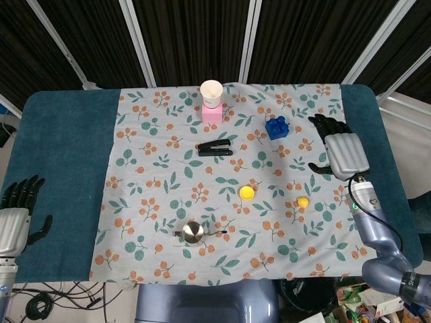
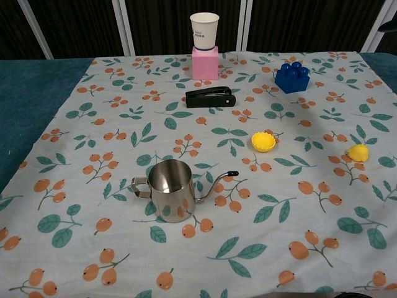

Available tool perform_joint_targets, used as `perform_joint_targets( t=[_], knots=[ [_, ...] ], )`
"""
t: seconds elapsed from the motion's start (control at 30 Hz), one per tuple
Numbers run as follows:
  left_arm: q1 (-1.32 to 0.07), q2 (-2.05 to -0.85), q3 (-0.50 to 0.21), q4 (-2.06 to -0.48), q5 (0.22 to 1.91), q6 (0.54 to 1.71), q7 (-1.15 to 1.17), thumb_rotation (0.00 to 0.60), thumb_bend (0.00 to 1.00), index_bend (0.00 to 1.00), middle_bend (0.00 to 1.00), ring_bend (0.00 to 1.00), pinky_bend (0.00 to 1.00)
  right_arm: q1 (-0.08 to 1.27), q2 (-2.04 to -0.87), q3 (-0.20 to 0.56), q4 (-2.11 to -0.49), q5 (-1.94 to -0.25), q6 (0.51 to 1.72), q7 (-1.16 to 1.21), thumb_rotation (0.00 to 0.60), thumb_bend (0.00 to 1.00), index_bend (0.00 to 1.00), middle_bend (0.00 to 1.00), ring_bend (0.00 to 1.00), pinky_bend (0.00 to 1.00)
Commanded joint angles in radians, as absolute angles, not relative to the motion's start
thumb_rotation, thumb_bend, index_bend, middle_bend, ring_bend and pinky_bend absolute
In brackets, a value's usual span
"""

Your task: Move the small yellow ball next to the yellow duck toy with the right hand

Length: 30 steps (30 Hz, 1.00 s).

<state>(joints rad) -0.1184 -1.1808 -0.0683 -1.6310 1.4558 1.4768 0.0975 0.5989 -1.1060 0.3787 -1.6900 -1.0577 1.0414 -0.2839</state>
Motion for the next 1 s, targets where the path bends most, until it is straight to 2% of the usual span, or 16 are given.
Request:
perform_joint_targets(
  t=[0.03, 0.87, 1.0],
  knots=[
    [-0.118, -1.181, -0.069, -1.632, 1.455, 1.479, 0.096, 0.6, 0.41, 0.0, 0.02, 0.0, 0.0, 0.599, -1.091, 0.374, -1.699, -1.042, 1.042, -0.29, 0.6, 0.07, 0.11, 0.06, 0.1, 0.16],
    [-0.12, -1.185, -0.069, -1.63, 1.453, 1.475, 0.105, 0.6, 0.41, 0.0, 0.02, 0.0, 0.0, 0.606, -1.09, 0.313, -1.693, -1.032, 1.054, -0.303, 0.6, 0.07, 0.11, 0.08, 0.1, 0.16],
    [-0.118, -1.184, -0.07, -1.633, 1.454, 1.478, 0.103, 0.6, 0.41, 0.0, 0.02, 0.0, 0.0, 0.586, -1.089, 0.267, -1.702, -1.042, 1.053, -0.323, 0.6, 0.07, 0.11, 0.09, 0.1, 0.16]
  ],
)
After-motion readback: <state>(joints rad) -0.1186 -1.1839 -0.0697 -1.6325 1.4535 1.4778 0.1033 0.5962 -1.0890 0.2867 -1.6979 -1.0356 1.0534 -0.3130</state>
